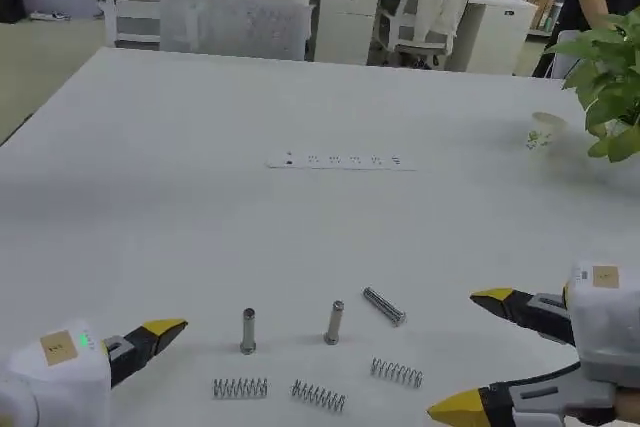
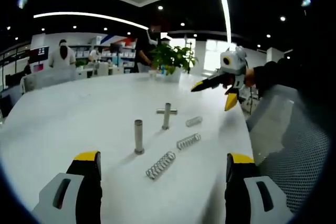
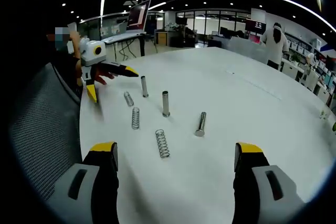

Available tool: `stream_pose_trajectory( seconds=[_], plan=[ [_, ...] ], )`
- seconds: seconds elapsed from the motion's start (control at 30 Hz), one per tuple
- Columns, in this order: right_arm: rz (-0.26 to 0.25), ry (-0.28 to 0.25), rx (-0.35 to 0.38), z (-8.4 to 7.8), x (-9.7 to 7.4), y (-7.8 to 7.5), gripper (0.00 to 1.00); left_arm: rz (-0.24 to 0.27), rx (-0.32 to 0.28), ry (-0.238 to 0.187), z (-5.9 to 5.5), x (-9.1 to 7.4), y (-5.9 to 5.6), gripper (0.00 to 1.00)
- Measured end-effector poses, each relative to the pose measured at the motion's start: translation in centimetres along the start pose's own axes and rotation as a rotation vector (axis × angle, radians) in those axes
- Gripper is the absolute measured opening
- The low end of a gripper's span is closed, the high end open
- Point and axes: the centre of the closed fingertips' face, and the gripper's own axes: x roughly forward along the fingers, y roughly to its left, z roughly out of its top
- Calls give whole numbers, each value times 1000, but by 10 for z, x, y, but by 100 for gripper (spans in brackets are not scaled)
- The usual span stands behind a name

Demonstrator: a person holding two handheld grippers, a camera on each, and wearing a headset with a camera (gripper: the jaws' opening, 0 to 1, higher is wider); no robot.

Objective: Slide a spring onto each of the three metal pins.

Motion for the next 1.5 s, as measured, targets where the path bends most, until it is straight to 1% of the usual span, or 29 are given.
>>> stream_pose_trajectory(
  seconds=[0.13,0.43,0.83,1.0,1.5],
  plan=[
    [5,2,-2,1,2,1,89,0,0,-3,1,0,1,95],
    [0,14,8,-4,2,0,88,-7,1,-2,1,2,0,94],
    [-14,7,32,-8,0,1,87,-26,14,14,2,5,0,94],
    [-19,3,41,-10,-1,1,86,-36,21,23,2,6,-2,94],
    [-20,-6,61,-13,-3,0,84,-36,33,37,3,7,-3,94]
  ],
)
